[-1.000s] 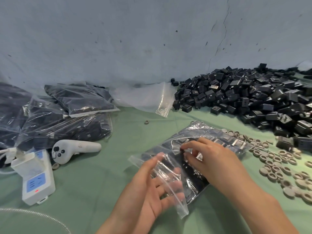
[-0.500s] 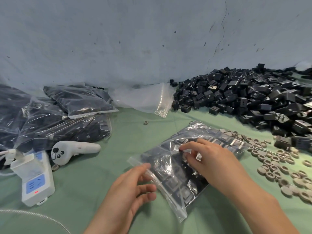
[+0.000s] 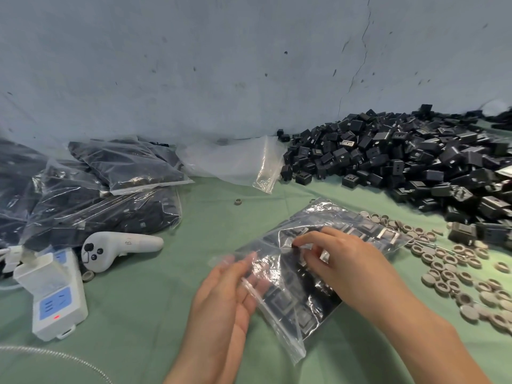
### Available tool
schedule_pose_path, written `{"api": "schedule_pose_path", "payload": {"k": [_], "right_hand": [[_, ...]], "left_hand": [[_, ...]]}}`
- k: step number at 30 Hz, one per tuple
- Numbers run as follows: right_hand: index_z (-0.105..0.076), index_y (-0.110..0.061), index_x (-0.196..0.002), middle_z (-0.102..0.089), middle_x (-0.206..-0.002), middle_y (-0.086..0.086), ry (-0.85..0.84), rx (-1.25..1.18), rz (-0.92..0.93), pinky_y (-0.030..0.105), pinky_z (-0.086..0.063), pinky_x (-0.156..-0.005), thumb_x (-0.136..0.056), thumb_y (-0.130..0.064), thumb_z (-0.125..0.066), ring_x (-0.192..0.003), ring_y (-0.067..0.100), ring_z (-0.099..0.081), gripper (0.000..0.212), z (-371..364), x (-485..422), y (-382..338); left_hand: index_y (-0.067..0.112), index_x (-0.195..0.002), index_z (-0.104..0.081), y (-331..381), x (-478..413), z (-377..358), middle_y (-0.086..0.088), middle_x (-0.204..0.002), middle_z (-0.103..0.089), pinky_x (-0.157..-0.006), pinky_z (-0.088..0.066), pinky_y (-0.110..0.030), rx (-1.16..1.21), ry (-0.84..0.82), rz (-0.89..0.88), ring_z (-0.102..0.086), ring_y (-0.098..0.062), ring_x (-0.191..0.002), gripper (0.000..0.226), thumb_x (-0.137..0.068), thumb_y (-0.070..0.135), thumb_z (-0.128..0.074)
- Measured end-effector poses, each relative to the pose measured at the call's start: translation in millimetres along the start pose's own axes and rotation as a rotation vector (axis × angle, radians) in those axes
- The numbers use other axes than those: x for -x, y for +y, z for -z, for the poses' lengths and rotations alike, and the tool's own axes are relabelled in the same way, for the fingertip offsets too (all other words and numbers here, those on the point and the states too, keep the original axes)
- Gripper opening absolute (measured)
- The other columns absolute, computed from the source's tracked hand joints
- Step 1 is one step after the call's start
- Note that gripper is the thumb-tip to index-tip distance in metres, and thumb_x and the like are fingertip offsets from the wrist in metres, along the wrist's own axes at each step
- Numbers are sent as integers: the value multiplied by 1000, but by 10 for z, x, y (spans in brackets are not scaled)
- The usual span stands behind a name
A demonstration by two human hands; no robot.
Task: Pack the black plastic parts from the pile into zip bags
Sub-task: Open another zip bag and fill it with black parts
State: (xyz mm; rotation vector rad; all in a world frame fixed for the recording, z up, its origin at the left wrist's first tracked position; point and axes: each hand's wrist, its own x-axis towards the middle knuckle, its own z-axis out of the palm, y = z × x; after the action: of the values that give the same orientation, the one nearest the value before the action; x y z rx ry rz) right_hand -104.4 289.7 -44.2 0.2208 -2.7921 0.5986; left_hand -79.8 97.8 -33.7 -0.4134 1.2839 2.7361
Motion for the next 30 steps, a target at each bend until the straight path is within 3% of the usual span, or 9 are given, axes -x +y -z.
{"api": "schedule_pose_path", "payload": {"k": [6, 9, 12, 15, 18, 22, 24, 27, 30], "right_hand": [[-59, -52, -117, -55, -96, -26, -7, -10, 28, 23, -47, -68, -95, -49, -46, -71, -5, -49, 25, -13, 13, -65], [-59, -51, -117, -56, -99, -26, -12, -16, 42, 25, -48, -69, -96, -48, -44, -77, -4, -52, 25, -23, 35, -131], [-62, -48, -116, -59, -99, -26, 4, -48, -9, 26, -52, -78, -98, -43, -51, -84, -3, -58, 21, 4, 58, -168], [-71, -42, -103, -66, -84, -25, 159, -343, -143, 13, -47, -66, -97, -35, -57, -76, -5, -60, 17, 77, 106, -172], [-74, -38, -93, -67, -73, -17, 261, -775, -339, 13, -44, -52, -98, -35, -55, -57, -1, -58, 20, 193, 140, -180], [-76, -23, -98, -69, -81, -1, 213, -1230, -582, 27, -45, -53, -101, -37, -51, -62, 11, -59, 29, 316, 158, -301], [-76, -20, -99, -70, -83, 1, 218, -1380, -617, 29, -43, -55, -100, -39, -51, -64, 13, -58, 31, 348, 183, -413], [-76, -23, -97, -71, -86, -1, 236, -1491, -582, 27, -45, -58, -98, -41, -51, -70, 13, -59, 31, 337, 259, -663], [-77, -29, -93, -70, -88, -5, 200, -1449, -487, 32, -50, -71, -98, -43, -50, -77, 12, -60, 31, 236, 378, -903]], "left_hand": [[0, -92, -59, 0, -54, -22, -26, -101, -72, -65, -62, -31, 51, -27, 22, -75, -30, -89, 33, -61, 2, -67], [2, -94, -59, -30, -50, -47, -27, -99, -71, -67, -62, -38, 106, -69, 70, -74, -31, -88, 12, -84, -3, -58], [0, -109, -55, -50, -67, -65, -33, -113, -67, -79, -61, -45, 164, -114, 139, -69, -39, -104, 15, -100, 4, -44], [-3, -103, -58, -1, -62, -53, -33, -111, -67, -75, -62, -41, 165, -93, 150, -69, -39, -105, 14, -98, 4, -48], [0, -94, -58, 44, -10, 19, -29, -101, -70, -76, -58, -39, 79, 51, 104, -73, -34, -94, 10, -97, 7, -52], [23, -99, -61, 44, 103, 182, -5, -82, -67, -68, -52, -37, -573, 289, -403, -63, -19, -68, 12, -98, 21, -49], [37, -95, -63, 36, 268, 112, 5, -73, -66, -68, -53, -40, -729, 189, -591, -62, -19, -68, 12, -92, 30, -54], [48, -91, -62, -151, 506, -95, 10, -74, -68, -61, -54, -34, -688, -121, -443, -65, -13, -65, 7, -88, 42, -61], [51, -97, -53, -377, 623, -165, 15, -88, -72, -73, -58, -44, -729, -196, -340, -69, -14, -74, 20, -84, 41, -65]]}}
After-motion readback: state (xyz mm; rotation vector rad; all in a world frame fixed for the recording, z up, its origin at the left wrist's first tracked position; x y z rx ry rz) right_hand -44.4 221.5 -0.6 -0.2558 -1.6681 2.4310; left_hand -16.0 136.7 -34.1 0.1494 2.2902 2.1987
